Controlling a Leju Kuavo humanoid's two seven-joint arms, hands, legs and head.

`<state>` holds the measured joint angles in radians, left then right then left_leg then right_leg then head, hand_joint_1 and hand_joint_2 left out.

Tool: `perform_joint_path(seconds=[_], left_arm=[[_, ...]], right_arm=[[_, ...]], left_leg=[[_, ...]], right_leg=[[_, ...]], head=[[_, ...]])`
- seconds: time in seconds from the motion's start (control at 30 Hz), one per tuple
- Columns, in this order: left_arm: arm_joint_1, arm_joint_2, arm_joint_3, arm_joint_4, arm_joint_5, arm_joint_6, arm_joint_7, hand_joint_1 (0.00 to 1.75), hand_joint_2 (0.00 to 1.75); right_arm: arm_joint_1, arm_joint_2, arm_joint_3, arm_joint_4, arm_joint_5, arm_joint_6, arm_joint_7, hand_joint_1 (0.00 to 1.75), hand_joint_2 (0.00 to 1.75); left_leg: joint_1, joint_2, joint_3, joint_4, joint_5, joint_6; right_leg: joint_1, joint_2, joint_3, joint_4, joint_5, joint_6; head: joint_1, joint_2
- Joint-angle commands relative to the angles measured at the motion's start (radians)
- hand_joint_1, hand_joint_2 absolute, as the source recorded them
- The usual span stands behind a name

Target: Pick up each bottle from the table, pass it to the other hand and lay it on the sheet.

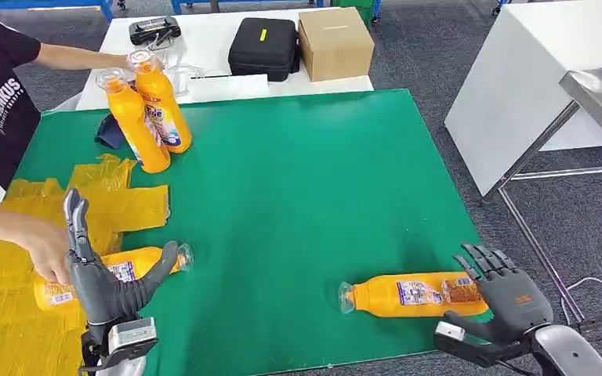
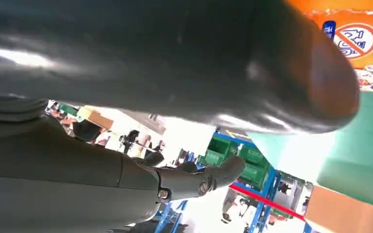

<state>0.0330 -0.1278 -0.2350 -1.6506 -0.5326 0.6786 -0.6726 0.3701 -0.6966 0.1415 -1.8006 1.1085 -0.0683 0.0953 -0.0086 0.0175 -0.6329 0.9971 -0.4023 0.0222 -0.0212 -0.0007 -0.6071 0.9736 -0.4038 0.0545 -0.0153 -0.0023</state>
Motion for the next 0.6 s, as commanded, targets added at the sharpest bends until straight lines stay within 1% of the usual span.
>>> perform_joint_path(seconds=[0.03, 0.1, 0.13, 0.2, 0.23, 0.27, 0.3, 0.33, 0.4, 0.5, 0.6], left_arm=[[-0.036, 0.019, -0.038, 0.066, 0.012, -0.018, 0.013, 0.00, 1.75], [-0.039, 0.020, -0.043, 0.067, 0.012, -0.020, 0.014, 0.00, 1.75], [-0.042, 0.020, -0.045, 0.068, 0.014, -0.022, 0.015, 0.00, 1.75], [-0.047, 0.021, -0.050, 0.073, 0.015, -0.025, 0.016, 0.00, 1.75], [-0.051, 0.020, -0.053, 0.076, 0.015, -0.025, 0.016, 0.00, 1.75], [-0.055, 0.020, -0.056, 0.081, 0.016, -0.026, 0.017, 0.00, 1.75], [-0.056, 0.021, -0.058, 0.083, 0.016, -0.025, 0.017, 0.00, 1.75], [-0.061, 0.022, -0.061, 0.088, 0.018, -0.026, 0.017, 0.00, 1.75], [-0.064, 0.022, -0.064, 0.093, 0.021, -0.026, 0.018, 0.00, 1.75], [-0.070, 0.023, -0.070, 0.101, 0.025, -0.028, 0.019, 0.00, 1.75], [-0.075, 0.024, -0.075, 0.109, 0.026, -0.026, 0.019, 0.00, 1.75]], right_arm=[[-0.133, 0.126, 0.093, 0.186, 0.049, 0.008, 0.002, 0.00, 0.00], [-0.164, 0.149, 0.116, 0.220, 0.055, 0.009, -0.007, 0.00, 0.00], [-0.184, 0.165, 0.130, 0.245, 0.058, 0.009, -0.012, 0.00, 0.00], [-0.215, 0.189, 0.151, 0.289, 0.063, 0.013, -0.019, 0.00, 0.00], [-0.233, 0.199, 0.166, 0.316, 0.062, 0.015, -0.026, 0.00, 0.00], [-0.246, 0.208, 0.177, 0.341, 0.056, 0.015, -0.034, 0.00, 0.00], [-0.252, 0.212, 0.182, 0.351, 0.053, 0.016, -0.037, 0.00, 0.00], [-0.262, 0.218, 0.190, 0.372, 0.046, 0.018, -0.044, 0.00, 0.00], [-0.275, 0.228, 0.198, 0.399, 0.040, 0.019, -0.049, 0.00, 0.00], [-0.303, 0.248, 0.209, 0.449, 0.029, 0.019, -0.059, 0.00, 0.00], [-0.330, 0.260, 0.214, 0.494, 0.025, 0.019, -0.066, 0.00, 0.00]], left_leg=[[0.002, 0.000, 0.005, -0.002, -0.001, -0.002], [0.004, -0.001, 0.009, -0.002, -0.002, -0.003], [0.003, 0.000, 0.005, -0.002, -0.001, -0.002], [0.004, 0.000, 0.009, -0.002, -0.002, -0.003], [0.003, 0.000, 0.005, -0.002, 0.000, -0.002], [0.003, 0.000, 0.007, -0.002, -0.001, -0.002], [0.004, 0.000, 0.009, -0.002, -0.002, -0.003], [0.003, 0.000, 0.007, -0.002, -0.001, -0.002], [0.004, 0.000, 0.010, -0.002, -0.003, -0.003], [0.002, 0.000, 0.005, -0.001, -0.001, -0.002], [0.004, 0.000, 0.010, -0.001, -0.003, -0.003]], right_leg=[[0.002, 0.000, 0.005, -0.003, 0.000, -0.002], [0.004, 0.001, 0.010, -0.005, 0.000, -0.003], [0.003, 0.001, 0.006, -0.004, 0.001, -0.002], [0.004, 0.002, 0.010, -0.005, 0.000, -0.003], [0.003, 0.001, 0.006, -0.004, 0.001, -0.002], [0.003, 0.001, 0.008, -0.004, 0.000, -0.003], [0.004, 0.002, 0.010, -0.005, -0.001, -0.003], [0.003, 0.001, 0.007, -0.004, 0.000, -0.002], [0.004, 0.001, 0.011, -0.004, -0.001, -0.004], [0.002, 0.000, 0.005, -0.003, 0.000, -0.002], [0.003, 0.001, 0.011, -0.003, -0.002, -0.003]], head=[[0.000, 0.000], [0.000, 0.000], [0.000, 0.000], [0.000, 0.000], [0.000, 0.000], [0.000, 0.000], [0.000, 0.000], [0.000, 0.000], [0.000, 0.000], [0.000, 0.000], [0.000, 0.000]])
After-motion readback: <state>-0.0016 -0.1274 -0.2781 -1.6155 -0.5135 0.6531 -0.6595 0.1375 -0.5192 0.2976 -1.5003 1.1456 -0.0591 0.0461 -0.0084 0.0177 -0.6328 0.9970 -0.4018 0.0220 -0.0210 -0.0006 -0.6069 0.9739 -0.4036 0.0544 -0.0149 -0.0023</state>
